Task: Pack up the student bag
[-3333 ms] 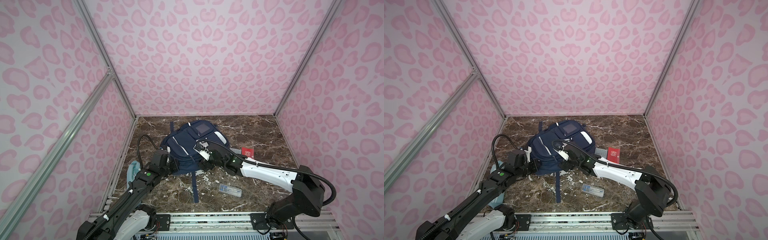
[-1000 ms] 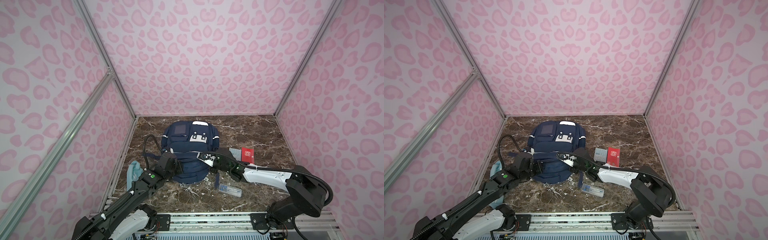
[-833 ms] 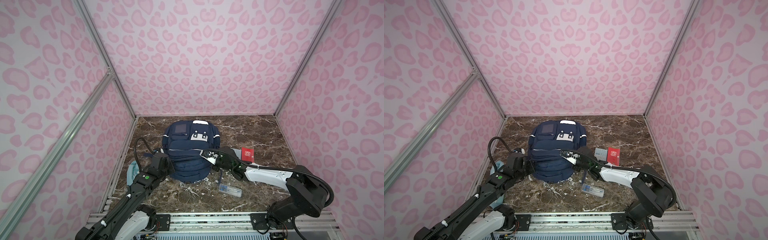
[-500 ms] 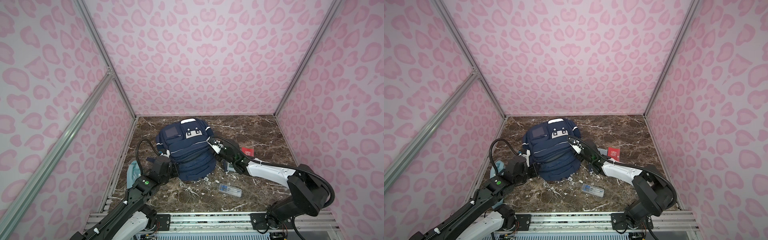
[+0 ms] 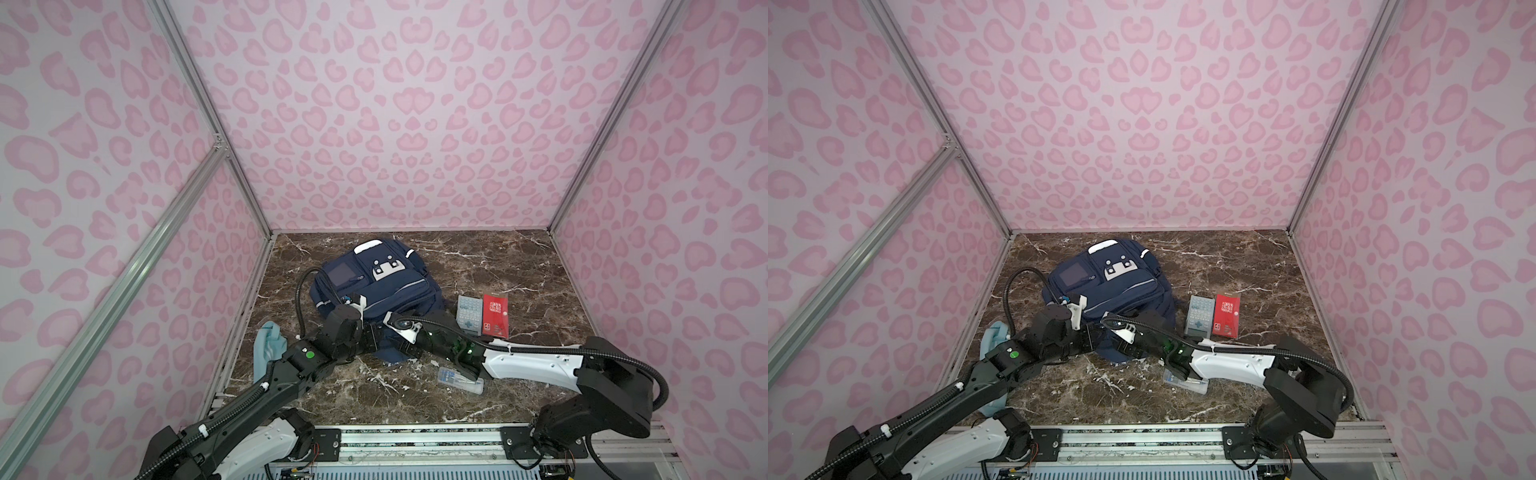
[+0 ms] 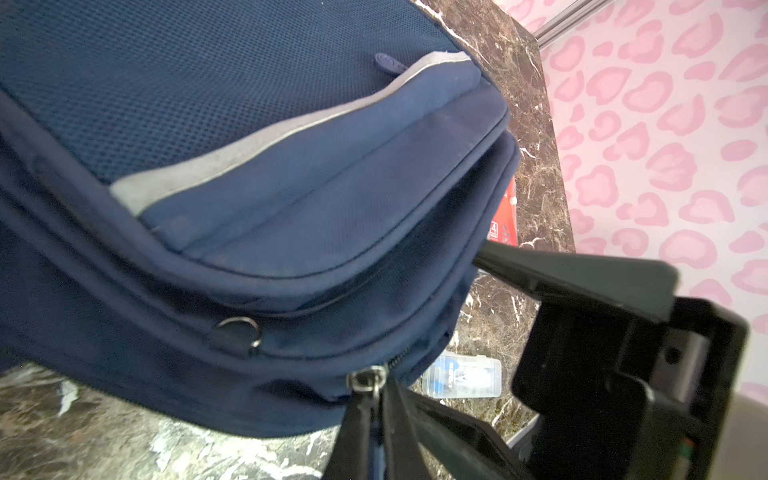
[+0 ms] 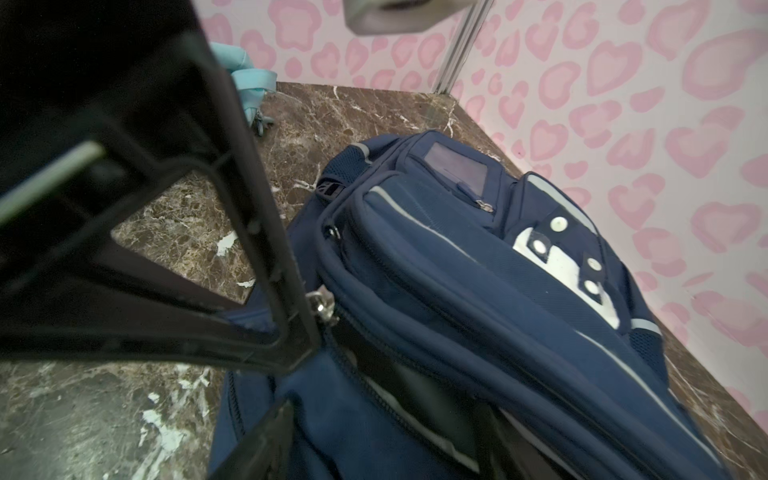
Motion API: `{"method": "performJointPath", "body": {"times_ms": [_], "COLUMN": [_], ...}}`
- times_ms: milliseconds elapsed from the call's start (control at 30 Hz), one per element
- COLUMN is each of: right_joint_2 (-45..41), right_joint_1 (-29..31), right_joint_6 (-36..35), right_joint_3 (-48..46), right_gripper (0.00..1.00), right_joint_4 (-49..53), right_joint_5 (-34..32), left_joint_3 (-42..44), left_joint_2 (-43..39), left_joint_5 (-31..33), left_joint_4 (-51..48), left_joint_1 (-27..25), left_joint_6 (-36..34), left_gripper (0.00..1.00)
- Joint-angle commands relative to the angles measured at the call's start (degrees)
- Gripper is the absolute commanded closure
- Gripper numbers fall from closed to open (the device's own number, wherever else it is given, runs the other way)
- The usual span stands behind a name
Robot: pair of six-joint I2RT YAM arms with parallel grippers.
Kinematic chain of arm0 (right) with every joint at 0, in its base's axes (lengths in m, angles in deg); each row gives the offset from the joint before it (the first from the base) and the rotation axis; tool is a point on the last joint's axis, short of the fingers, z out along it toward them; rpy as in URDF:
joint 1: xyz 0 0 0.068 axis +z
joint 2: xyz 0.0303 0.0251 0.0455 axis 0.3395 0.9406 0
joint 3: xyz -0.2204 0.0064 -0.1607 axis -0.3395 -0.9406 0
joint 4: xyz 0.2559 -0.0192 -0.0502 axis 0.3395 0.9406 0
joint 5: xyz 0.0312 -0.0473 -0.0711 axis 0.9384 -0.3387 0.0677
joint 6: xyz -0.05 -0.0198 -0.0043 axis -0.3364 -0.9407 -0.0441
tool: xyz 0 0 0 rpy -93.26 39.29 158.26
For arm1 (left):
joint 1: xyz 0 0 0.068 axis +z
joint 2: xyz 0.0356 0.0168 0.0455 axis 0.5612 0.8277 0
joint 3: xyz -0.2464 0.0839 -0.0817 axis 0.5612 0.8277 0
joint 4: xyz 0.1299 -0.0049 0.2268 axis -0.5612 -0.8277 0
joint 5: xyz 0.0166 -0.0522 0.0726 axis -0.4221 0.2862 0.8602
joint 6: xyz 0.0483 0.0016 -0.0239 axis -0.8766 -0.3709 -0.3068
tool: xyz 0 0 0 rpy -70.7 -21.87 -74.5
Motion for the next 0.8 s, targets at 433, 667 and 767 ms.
{"method": "performJointPath", "body": {"times_ms": [433,667,767], "right_joint_2": [-4.00,-7.56,-7.52], "right_joint_1": [-5.81,-9.93,-10.35], "right_joint_6": [-3.43,-3.97,-3.98], "right_joint_3": [-3.12,-6.03,-6.01], "right_gripper": [1.00,1.00,1.00], "right_joint_4": [3.17,4.61,5.00], "right_joint_5": [3.13,5.97,6.04], "left_joint_3": [3.12,3.49,3.06], "left_joint_2": [-1.68,2.08,4.30], "left_joint_5": [16.71,17.26,16.14], "left_joint_4": [-0.38,4.33,5.35], "left_joint_1": [15.93,26.15,26.65], "left_joint_6": [-4.64,-6.95,-7.80], "left_gripper": [0.97,0.97,0.97]}}
